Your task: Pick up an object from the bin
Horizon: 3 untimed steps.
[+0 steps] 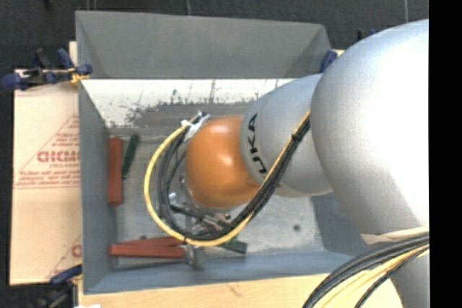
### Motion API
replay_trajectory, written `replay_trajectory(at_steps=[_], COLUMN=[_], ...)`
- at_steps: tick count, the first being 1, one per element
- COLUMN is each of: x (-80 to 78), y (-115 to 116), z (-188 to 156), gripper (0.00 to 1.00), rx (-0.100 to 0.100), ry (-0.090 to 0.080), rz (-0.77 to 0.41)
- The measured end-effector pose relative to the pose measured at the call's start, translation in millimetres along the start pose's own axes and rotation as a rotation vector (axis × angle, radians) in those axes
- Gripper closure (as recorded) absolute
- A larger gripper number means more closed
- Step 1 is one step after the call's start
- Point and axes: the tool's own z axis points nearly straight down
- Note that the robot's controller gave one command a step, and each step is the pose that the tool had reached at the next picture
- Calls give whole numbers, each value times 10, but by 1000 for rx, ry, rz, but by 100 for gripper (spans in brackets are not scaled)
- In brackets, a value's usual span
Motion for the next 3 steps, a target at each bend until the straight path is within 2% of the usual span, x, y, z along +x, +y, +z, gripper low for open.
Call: replay_trajectory(at_steps=[1, 2, 3], x=[287, 286, -134], y=[-396, -396, -457], z=[58, 58, -1465], gripper=[100, 100, 100], rx=[-3, -3, -3], ry=[4, 4, 1], rz=[-114, -113, -113])
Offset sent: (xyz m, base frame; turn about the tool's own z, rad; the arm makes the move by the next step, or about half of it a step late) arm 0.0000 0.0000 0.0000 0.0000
